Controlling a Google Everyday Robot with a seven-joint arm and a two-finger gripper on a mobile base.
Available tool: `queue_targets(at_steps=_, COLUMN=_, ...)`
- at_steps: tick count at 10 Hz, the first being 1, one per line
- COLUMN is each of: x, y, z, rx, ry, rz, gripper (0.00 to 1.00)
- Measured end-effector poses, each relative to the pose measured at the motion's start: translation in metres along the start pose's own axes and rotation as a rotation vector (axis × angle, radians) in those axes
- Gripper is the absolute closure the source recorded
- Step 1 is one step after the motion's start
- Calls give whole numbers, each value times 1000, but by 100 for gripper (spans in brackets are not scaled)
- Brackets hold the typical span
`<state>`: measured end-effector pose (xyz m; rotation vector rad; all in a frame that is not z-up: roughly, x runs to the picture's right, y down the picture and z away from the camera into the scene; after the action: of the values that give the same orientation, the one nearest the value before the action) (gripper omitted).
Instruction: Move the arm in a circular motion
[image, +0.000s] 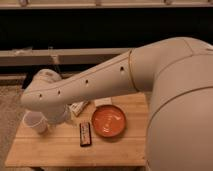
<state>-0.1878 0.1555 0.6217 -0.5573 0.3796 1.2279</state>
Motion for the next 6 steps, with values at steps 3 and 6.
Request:
queue_targets(at_steps=3, x=5, y=-19, z=1, rx=0, ry=-4, rz=23, gripper=35)
queue_targets(at_steps=6, x=3, y=-29, z=2, rx=-8, ry=-9, rz=39, gripper=35)
